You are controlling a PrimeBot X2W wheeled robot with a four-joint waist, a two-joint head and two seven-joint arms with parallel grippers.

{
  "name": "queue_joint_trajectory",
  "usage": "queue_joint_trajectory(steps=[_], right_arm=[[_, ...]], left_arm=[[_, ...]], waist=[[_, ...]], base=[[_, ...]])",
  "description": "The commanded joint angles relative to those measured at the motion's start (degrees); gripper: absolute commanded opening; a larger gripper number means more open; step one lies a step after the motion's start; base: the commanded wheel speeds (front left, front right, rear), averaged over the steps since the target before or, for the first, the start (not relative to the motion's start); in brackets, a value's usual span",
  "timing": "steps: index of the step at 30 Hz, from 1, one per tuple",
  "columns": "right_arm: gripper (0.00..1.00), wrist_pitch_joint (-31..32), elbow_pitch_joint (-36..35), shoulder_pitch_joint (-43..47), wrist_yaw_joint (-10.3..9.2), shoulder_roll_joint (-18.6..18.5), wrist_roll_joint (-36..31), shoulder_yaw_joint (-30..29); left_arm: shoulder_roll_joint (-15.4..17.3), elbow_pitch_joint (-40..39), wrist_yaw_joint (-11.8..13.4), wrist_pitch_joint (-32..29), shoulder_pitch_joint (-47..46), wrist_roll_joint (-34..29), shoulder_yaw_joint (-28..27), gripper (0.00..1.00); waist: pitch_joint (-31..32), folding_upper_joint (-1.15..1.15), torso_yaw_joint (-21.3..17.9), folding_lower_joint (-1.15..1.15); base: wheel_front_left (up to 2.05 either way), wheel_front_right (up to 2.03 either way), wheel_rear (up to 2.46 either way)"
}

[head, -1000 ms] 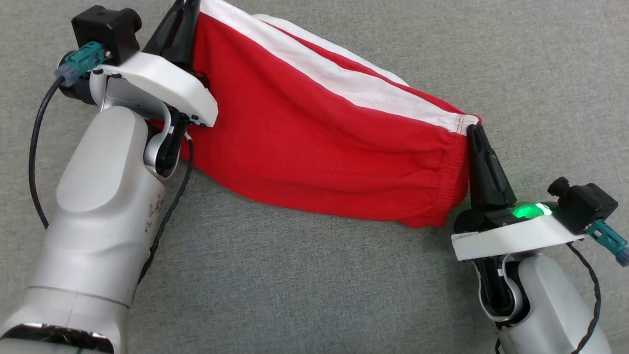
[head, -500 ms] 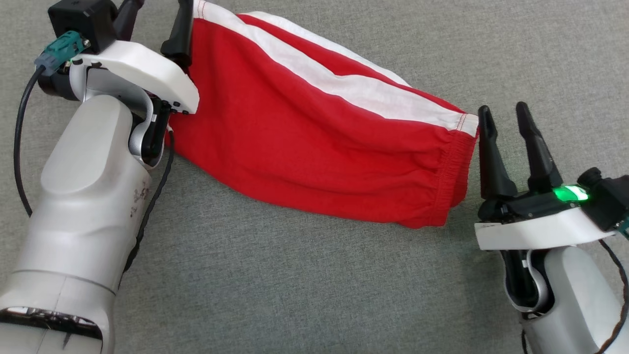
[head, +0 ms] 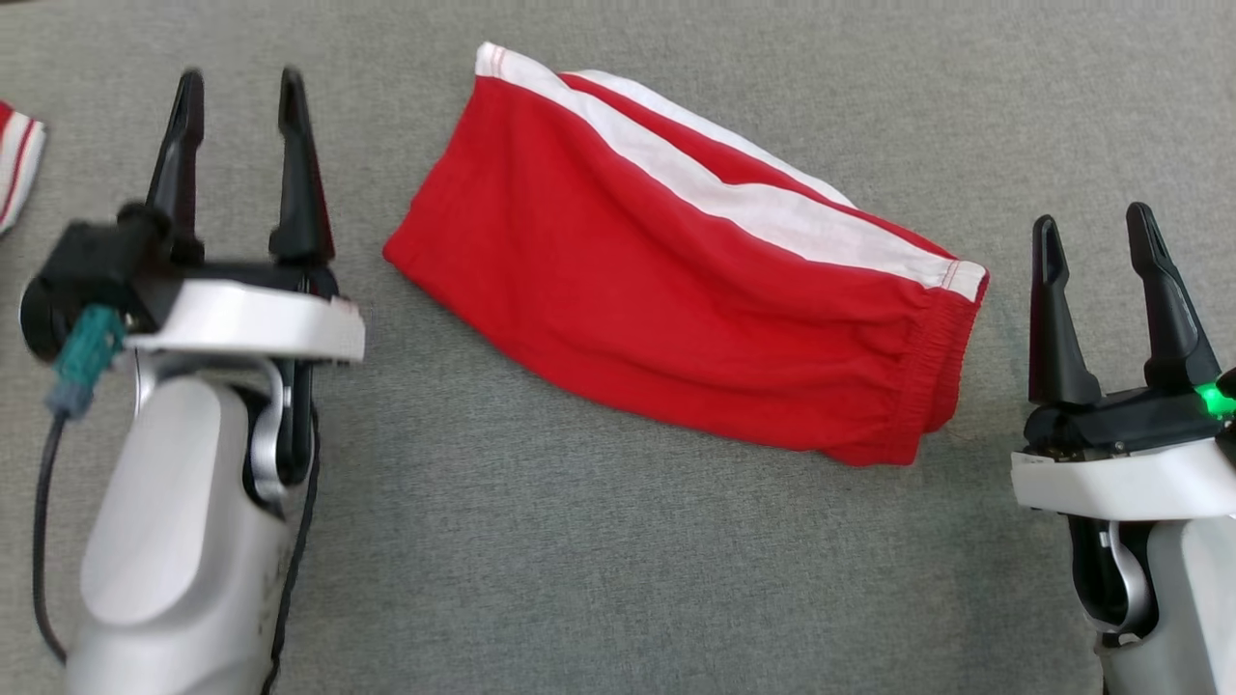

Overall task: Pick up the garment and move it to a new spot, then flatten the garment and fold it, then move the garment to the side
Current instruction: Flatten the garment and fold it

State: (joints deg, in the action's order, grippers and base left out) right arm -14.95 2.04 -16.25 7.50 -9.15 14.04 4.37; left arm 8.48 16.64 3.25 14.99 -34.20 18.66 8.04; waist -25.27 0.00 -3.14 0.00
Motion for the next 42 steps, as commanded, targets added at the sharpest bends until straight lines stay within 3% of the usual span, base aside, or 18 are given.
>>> queue_joint_trajectory(steps=[1, 8, 14, 31, 38, 42], right_arm=[[1.0, -0.31, -0.05, 0.81, -0.02, -0.45, -0.77, -0.36], [1.0, 0.86, -0.06, 3.33, -0.02, -0.78, -1.82, -0.24], [1.0, 2.02, -0.6, 5.54, -0.02, -0.51, -1.64, -0.38], [1.0, 3.13, -1.33, 6.44, -0.02, 0.03, -0.27, -0.39], [1.0, 3.24, -1.87, 5.58, -0.02, 0.18, -0.13, -0.78], [1.0, 3.14, -1.77, 4.52, -0.02, 0.45, 0.16, 0.26]], left_arm=[[0.28, -0.99, 0.75, 0.24, 1.84, -1.15, -0.61, 1.0], [-0.56, -6.04, 2.36, 0.25, 12.39, -4.02, -1.83, 1.0], [-1.06, -7.0, 2.16, 0.25, 17.99, -4.73, -1.14, 1.0], [-1.07, -6.25, 1.24, 0.26, 17.54, -4.9, -0.08, 1.0], [-1.15, -2.47, -3.9, -2.66, 10.15, -3.35, 3.11, 1.0], [-1.41, 5.04, -7.49, -9.34, 3.35, -1.83, 5.8, 1.0]], waist=[[1.08, 0.0, 0.87, 0.0], [3.44, 0.0, 1.92, 0.0], [4.86, 0.0, 2.2, 0.0], [5.7, 0.0, 1.94, 0.0], [4.11, 0.0, 1.85, 0.0], [2.75, 0.0, 0.54, 0.0]], base=[[0.0, 0.0, 0.0], [0.0, 0.0, 0.0], [0.0, 0.0, 0.0], [0.0, 0.0, 0.0], [0.0, 0.0, 0.0], [0.0, 0.0, 0.0]])
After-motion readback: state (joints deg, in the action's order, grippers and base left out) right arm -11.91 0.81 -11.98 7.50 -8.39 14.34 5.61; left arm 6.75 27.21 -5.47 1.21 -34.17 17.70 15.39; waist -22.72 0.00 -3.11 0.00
